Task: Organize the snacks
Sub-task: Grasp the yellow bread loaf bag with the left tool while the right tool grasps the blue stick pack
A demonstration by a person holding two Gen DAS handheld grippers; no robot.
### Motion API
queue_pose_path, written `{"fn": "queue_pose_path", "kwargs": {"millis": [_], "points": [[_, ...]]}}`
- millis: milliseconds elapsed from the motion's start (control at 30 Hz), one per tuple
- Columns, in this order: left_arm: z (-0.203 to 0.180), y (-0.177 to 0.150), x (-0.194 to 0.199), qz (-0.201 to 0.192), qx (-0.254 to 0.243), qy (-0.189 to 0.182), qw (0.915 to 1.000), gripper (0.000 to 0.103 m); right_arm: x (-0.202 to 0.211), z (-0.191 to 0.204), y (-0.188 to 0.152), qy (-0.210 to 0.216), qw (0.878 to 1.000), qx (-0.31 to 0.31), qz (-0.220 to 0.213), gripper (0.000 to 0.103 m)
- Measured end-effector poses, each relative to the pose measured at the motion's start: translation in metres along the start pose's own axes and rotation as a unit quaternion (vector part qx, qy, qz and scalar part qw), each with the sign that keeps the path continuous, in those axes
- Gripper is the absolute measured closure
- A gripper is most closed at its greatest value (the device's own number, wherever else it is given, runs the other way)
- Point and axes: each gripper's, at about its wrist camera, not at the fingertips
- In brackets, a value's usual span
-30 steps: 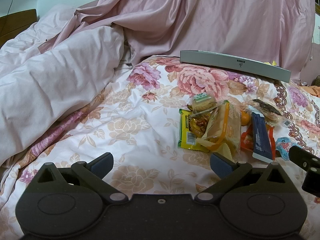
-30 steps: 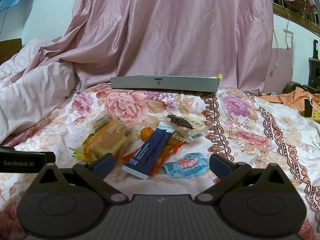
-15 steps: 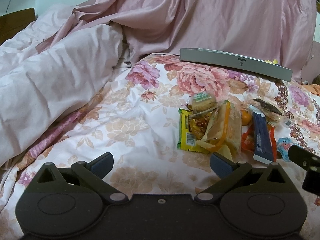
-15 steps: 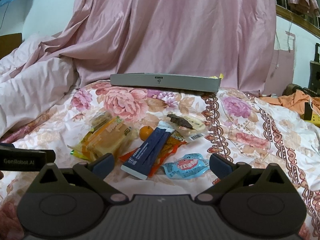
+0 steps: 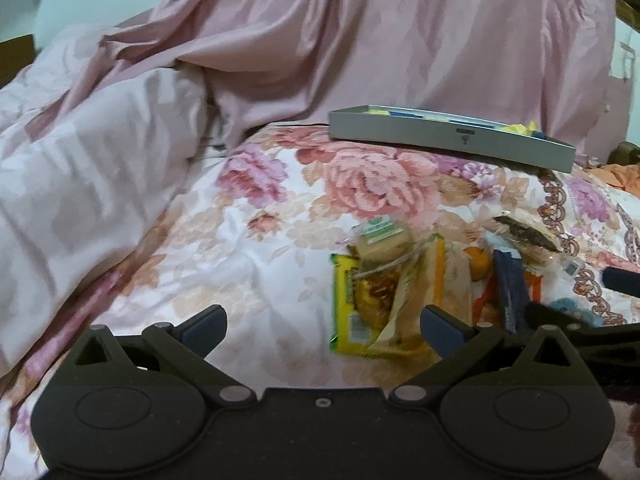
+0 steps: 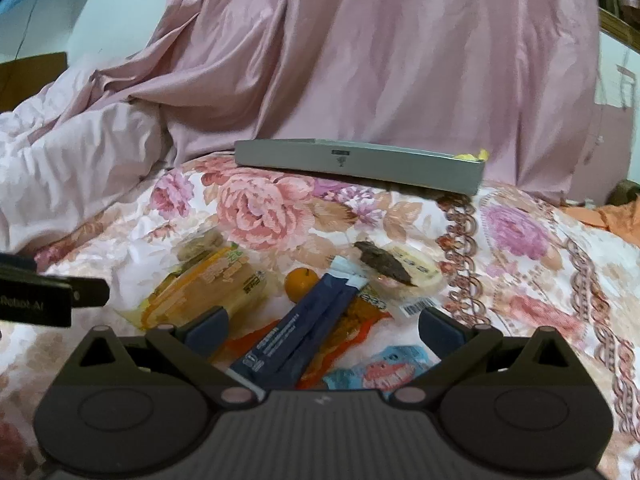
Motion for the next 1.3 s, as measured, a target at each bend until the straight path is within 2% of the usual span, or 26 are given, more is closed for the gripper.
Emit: {"fn": "queue_pose_path", "kwargs": {"millis": [200, 333, 467, 633, 700, 800, 967, 1133, 1300], "points": [[-0.018, 0.017, -0.021, 0.015, -0.023, -0.052, 0.9983, 0.001, -0.025, -0.001, 0.001, 0.018, 1.0, 0.014, 0.018, 0.001], [-0.036, 0.029, -0.039, 0.037, -0.051, -0.095, 0.9934, 0.001, -0.039, -0.003, -0.003, 0.021, 0.999, 0.012, 0.038, 0.005], [-0.058, 0.039, -0.056, 0.055, -0.085, -0.119, 0.9878, 0.001, -0.053, -0.01, -0.005, 0.023, 0.999, -0.003, 0.048, 0.008], [-0.074, 0.045, -0.067, 0.07, -0.099, -0.117, 0.9858, 0.001, -0.066, -0.018, -0.009, 0.026, 0.997, -0.024, 0.068, 0.016], [-0.077, 0.044, -0.07, 0.076, -0.102, -0.108, 0.9859, 0.005, -0.068, -0.02, -0.01, 0.025, 0.996, -0.031, 0.077, 0.021], [-0.078, 0.042, -0.071, 0.08, -0.102, -0.108, 0.9856, 0.006, -0.065, -0.023, -0.009, 0.019, 0.995, -0.032, 0.088, 0.032], [-0.082, 0.035, -0.071, 0.071, -0.123, -0.098, 0.985, 0.009, -0.047, -0.036, -0.01, 0.009, 0.993, -0.038, 0.109, 0.059], [-0.092, 0.027, -0.072, 0.061, -0.16, -0.089, 0.9813, 0.02, -0.052, -0.04, -0.009, 0.021, 0.993, -0.03, 0.109, 0.057], [-0.087, 0.027, -0.076, 0.058, -0.15, -0.094, 0.9825, 0.028, -0.063, -0.046, -0.01, 0.038, 0.994, -0.03, 0.102, 0.049]]}}
Point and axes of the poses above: each gripper's, at about its wrist camera, not at the fingertips, and x roughly against the way its jaws point, z to its left, y to its top, and after that the axes turned 13 degrees about y, right-handed
